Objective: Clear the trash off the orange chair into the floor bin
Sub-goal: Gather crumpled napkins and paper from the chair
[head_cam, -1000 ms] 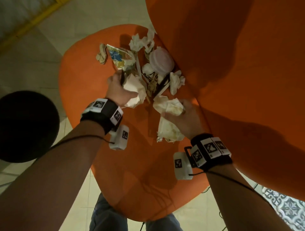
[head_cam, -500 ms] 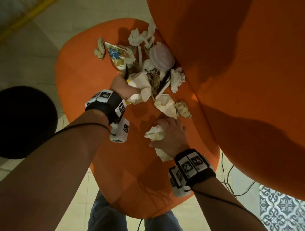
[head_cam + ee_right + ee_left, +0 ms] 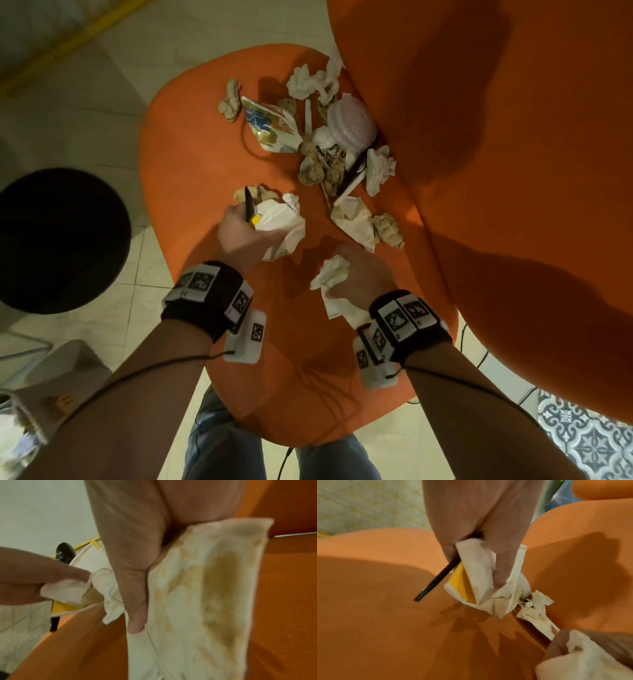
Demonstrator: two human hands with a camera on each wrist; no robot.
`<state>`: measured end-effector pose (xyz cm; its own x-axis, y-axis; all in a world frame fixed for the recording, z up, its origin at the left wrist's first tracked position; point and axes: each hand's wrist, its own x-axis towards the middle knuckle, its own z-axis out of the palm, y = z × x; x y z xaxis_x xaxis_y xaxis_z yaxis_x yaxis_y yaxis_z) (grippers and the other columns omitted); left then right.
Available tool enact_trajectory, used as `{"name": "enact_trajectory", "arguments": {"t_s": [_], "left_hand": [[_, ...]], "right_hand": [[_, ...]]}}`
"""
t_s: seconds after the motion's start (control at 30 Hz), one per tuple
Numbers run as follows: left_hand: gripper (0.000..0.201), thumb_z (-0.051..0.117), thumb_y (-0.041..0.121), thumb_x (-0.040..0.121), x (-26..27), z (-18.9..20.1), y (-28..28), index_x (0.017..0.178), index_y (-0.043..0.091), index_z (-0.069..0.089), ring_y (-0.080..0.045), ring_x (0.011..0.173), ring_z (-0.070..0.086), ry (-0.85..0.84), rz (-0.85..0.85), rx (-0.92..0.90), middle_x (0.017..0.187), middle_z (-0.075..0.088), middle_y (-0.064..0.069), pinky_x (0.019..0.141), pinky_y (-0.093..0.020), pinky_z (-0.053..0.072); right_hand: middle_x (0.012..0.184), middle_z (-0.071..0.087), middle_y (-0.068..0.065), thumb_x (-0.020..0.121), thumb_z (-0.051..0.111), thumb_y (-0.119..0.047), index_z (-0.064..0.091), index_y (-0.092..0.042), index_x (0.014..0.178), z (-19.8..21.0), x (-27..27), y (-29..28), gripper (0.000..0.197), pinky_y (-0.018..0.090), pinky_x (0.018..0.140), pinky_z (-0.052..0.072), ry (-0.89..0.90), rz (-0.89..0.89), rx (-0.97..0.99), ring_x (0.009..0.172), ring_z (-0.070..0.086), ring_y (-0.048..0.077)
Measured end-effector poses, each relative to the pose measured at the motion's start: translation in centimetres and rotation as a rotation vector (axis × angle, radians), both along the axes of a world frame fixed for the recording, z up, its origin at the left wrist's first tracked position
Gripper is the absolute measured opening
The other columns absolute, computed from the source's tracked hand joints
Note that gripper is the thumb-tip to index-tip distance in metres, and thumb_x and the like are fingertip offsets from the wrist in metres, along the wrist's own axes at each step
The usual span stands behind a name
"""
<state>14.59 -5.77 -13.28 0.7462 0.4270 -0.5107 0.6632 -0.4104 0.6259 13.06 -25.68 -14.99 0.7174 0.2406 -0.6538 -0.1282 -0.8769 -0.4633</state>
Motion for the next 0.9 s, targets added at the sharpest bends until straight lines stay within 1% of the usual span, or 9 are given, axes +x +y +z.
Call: {"name": "enact_trajectory", "arguments": {"t_s": [0.17, 0.3, 0.4, 0.47, 0.57, 0.63, 0.7, 0.8, 0.9], "left_hand": [[0.079, 0.079, 0.021, 0.074, -1.9, 1.1, 0.0, 0.139, 0.003, 0.038, -0.025, 0.124, 0.05, -0.087, 0.075, -0.076, 0.134, 0.053, -0.011, 0.088, -0.029, 0.043], [0.058, 0.075, 0.014, 0.077, -3.3, 2.3, 0.2, 0.126, -0.006, 0.05, -0.031, 0.117, 0.053, -0.082, 0.166, -0.219, 0.127, 0.056, -0.02, 0.085, -0.032, 0.05], [0.061, 0.073, 0.011, 0.08, -4.5, 2.3, 0.7, 0.123, -0.019, 0.042, -0.028, 0.113, 0.048, -0.121, 0.237, -0.332, 0.129, 0.047, -0.027, 0.076, -0.01, 0.044], [0.063, 0.075, 0.014, 0.078, -5.3, 2.1, 1.1, 0.121, -0.02, 0.043, -0.034, 0.108, 0.055, -0.115, 0.283, -0.369, 0.102, 0.064, -0.021, 0.076, -0.017, 0.046], [0.054, 0.079, 0.019, 0.074, -6.7, 2.0, 1.9, 0.102, -0.018, 0.052, -0.017, 0.064, 0.054, -0.088, 0.313, -0.364, 0.061, 0.049, -0.001, 0.054, -0.013, 0.042], [0.064, 0.085, 0.037, 0.063, -7.8, 1.8, 2.5, 0.105, -0.003, 0.059, -0.031, 0.095, 0.063, -0.104, 0.337, -0.401, 0.097, 0.066, -0.02, 0.085, -0.034, 0.055], [0.085, 0.086, 0.05, 0.052, -9.0, 2.9, 3.3, 0.119, 0.005, 0.059, -0.039, 0.122, 0.049, -0.136, 0.345, -0.404, 0.126, 0.057, -0.023, 0.103, -0.054, 0.041], [0.055, 0.084, 0.025, 0.067, -11.7, 2.5, 5.7, 0.115, 0.008, 0.063, -0.029, 0.101, 0.064, -0.163, 0.461, -0.428, 0.095, 0.07, -0.009, 0.09, -0.037, 0.049], [0.055, 0.083, 0.02, 0.068, -15.4, 2.6, 8.7, 0.117, 0.01, 0.062, -0.015, 0.081, 0.066, -0.2, 0.51, -0.434, 0.079, 0.068, 0.004, 0.077, -0.023, 0.049]], "right_hand": [[0.104, 0.057, -0.007, 0.069, 0.083, -0.025, 0.049, -0.022, 0.12, 0.5, 0.3, -0.7, 0.06, 0.018, 0.068, 0.042, 0.028, -0.294, 0.214, 0.099, 0.057, 0.017], [0.107, 0.059, -0.009, 0.066, 0.085, -0.025, 0.049, -0.027, 0.116, 1.5, 1.0, -0.6, 0.062, 0.029, 0.083, 0.051, 0.01, -0.542, 0.371, 0.103, 0.058, 0.016], [0.106, 0.057, -0.01, 0.066, 0.085, -0.022, 0.049, -0.024, 0.115, 2.3, 1.4, -0.4, 0.06, 0.033, 0.085, 0.052, -0.032, -0.666, 0.458, 0.104, 0.058, 0.015], [0.112, 0.063, -0.004, 0.065, 0.085, -0.022, 0.054, -0.022, 0.114, 2.8, 1.2, 0.0, 0.058, 0.035, 0.082, 0.056, -0.04, -0.714, 0.53, 0.102, 0.063, 0.017], [0.11, 0.067, -0.001, 0.064, 0.086, -0.022, 0.058, -0.021, 0.116, 3.4, 0.7, 1.3, 0.059, 0.036, 0.079, 0.059, -0.048, -0.718, 0.595, 0.097, 0.067, 0.015], [0.107, 0.068, -0.002, 0.064, 0.086, -0.023, 0.057, -0.022, 0.112, 3.8, 0.3, 2.5, 0.057, 0.038, 0.079, 0.059, -0.043, -0.695, 0.624, 0.097, 0.067, 0.015], [0.103, 0.065, -0.006, 0.068, 0.084, -0.022, 0.054, -0.025, 0.108, 4.3, -0.3, 4.1, 0.051, 0.03, 0.074, 0.058, 0.003, -0.653, 0.633, 0.095, 0.065, 0.012], [0.09, 0.059, -0.015, 0.072, 0.082, -0.017, 0.051, -0.033, 0.09, 5.0, -1.5, 6.9, 0.04, 0.011, 0.058, 0.05, 0.064, -0.588, 0.663, 0.08, 0.063, -0.009], [0.101, 0.068, 0.0, 0.065, 0.086, -0.023, 0.057, -0.019, 0.105, 5.1, -3.7, 11.2, 0.05, 0.027, 0.07, 0.058, 0.075, -0.491, 0.642, 0.091, 0.069, 0.013]]}}
